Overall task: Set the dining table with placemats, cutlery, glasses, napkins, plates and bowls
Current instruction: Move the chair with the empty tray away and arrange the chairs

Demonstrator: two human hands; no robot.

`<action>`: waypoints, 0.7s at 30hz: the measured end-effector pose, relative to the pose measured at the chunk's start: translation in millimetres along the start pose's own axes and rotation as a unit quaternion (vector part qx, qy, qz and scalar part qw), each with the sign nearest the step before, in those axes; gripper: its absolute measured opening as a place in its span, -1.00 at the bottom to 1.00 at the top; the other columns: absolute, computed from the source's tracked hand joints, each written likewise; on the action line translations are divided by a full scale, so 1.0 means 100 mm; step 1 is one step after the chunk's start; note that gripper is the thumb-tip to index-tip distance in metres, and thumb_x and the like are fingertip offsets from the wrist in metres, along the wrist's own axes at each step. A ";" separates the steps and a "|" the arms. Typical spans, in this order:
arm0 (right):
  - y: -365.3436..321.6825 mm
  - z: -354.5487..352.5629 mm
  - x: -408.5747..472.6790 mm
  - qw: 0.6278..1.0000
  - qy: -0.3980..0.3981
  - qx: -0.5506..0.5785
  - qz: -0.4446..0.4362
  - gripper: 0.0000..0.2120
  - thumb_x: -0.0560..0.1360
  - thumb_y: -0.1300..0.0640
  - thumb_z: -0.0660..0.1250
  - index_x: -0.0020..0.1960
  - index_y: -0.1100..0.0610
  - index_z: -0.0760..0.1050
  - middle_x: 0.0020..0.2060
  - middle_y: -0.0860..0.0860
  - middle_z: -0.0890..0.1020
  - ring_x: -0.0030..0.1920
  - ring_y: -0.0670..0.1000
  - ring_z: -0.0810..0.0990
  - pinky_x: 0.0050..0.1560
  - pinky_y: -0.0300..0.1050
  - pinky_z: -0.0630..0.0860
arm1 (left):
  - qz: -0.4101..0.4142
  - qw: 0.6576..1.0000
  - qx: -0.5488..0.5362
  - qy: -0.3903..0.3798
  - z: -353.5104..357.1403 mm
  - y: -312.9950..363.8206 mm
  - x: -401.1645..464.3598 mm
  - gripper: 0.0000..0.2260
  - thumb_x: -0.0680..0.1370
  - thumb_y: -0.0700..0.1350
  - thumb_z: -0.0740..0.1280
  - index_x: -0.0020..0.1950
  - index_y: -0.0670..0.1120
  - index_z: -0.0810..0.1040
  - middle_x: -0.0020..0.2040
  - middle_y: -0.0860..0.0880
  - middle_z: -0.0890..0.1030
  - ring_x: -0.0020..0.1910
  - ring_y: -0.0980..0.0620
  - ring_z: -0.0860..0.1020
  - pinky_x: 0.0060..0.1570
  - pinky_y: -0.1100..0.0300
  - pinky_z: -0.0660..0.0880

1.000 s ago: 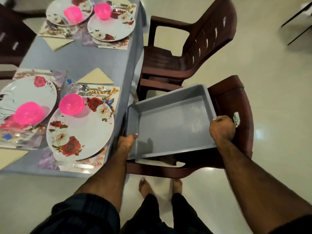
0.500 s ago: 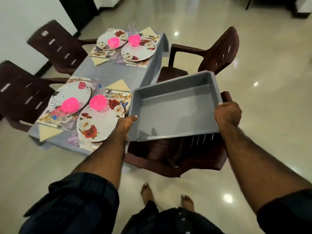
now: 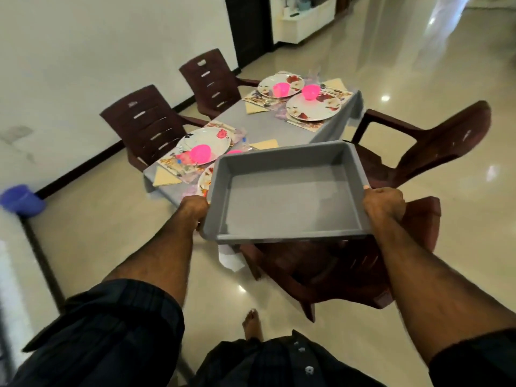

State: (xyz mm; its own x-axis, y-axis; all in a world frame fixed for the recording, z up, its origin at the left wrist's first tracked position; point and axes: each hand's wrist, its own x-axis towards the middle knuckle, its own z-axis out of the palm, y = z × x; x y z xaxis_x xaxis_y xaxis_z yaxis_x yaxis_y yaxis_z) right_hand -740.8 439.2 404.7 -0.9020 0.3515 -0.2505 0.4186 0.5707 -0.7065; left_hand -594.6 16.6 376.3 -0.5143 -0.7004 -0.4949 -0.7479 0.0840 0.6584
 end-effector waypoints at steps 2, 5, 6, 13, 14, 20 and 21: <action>-0.12 0.18 -0.13 0.999 -0.022 0.005 -0.036 -0.68 0.59 -0.10 0.41 0.20 0.10 0.67 0.17 0.16 0.68 0.15 0.25 0.65 0.12 0.08 0.59 | -0.040 0.997 -0.070 0.021 -0.30 -0.19 -0.08 -0.81 0.47 -0.20 0.49 0.08 -0.15 0.67 -0.02 -0.15 0.72 -0.05 -0.16 0.67 -0.04 -0.05 0.67; -0.30 0.46 -0.33 0.994 -0.056 0.008 -0.092 -0.72 0.60 -0.09 0.37 0.20 0.02 0.68 0.15 0.10 0.70 0.13 0.23 0.65 0.14 0.09 0.58 | -0.061 0.979 -0.193 0.025 -0.70 -0.56 -0.09 -0.75 0.41 -0.28 0.49 0.08 -0.16 0.72 -0.03 -0.12 0.74 -0.08 -0.12 0.65 -0.13 0.06 0.60; -0.38 0.59 -0.40 0.992 -0.070 0.014 -0.105 -0.72 0.59 -0.09 0.36 0.20 0.01 0.69 0.13 0.09 0.71 0.12 0.23 0.65 0.15 0.09 0.58 | -0.066 0.973 -0.220 0.026 -0.82 -0.68 -0.07 -0.78 0.43 -0.29 0.49 0.07 -0.17 0.73 -0.03 -0.12 0.74 -0.04 -0.12 0.65 -0.10 0.07 0.59; -1.04 1.64 -0.77 0.982 -0.139 0.009 -0.127 -0.77 0.50 0.11 0.39 0.07 0.20 0.69 -0.03 0.21 0.71 -0.03 0.30 0.67 0.08 0.16 0.66 | -0.055 0.950 -0.302 0.049 -1.77 -1.27 -0.22 -0.80 0.63 -0.35 0.33 0.10 -0.10 0.66 -0.12 -0.12 0.70 -0.17 -0.05 0.63 -0.16 0.04 0.59; -1.16 1.80 -0.85 0.981 -0.151 0.006 -0.121 -0.78 0.51 0.13 0.38 0.09 0.20 0.68 0.00 0.22 0.70 0.01 0.31 0.67 0.12 0.21 0.65 | -0.057 0.945 -0.316 0.056 -1.92 -1.39 -0.17 -0.78 0.64 -0.36 0.32 0.13 -0.07 0.65 -0.10 -0.12 0.69 -0.14 -0.06 0.63 -0.14 0.01 0.61; -1.79 2.80 -1.73 0.945 -0.238 -0.018 -0.223 -0.73 0.52 0.08 0.35 0.16 0.08 0.71 0.12 0.11 0.72 0.12 0.25 0.65 0.18 0.01 0.58 | -0.147 0.903 -0.382 0.134 -2.82 -2.21 -0.01 -0.75 0.56 -0.35 0.25 0.04 -0.13 0.68 0.01 -0.11 0.67 -0.05 -0.08 0.59 -0.08 -0.01 0.59; -1.91 3.00 -1.91 0.941 -0.246 -0.028 -0.232 -0.72 0.55 0.05 0.34 0.18 0.10 0.70 0.13 0.14 0.71 0.12 0.25 0.65 0.16 0.00 0.55 | -0.159 0.892 -0.394 0.153 -3.01 -2.36 -0.01 -0.80 0.55 -0.31 0.28 0.03 -0.17 0.67 0.00 -0.12 0.68 -0.05 -0.10 0.61 -0.06 -0.02 0.61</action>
State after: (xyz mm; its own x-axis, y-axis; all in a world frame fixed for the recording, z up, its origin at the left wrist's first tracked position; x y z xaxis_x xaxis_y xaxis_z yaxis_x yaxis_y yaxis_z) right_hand -680.3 40.3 388.4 -0.9227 -0.3239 -0.2093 -0.0406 0.6214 -0.7824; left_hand -291.3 -215.4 392.0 -0.1000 -0.7713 -0.6286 -0.2463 -0.5929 0.7667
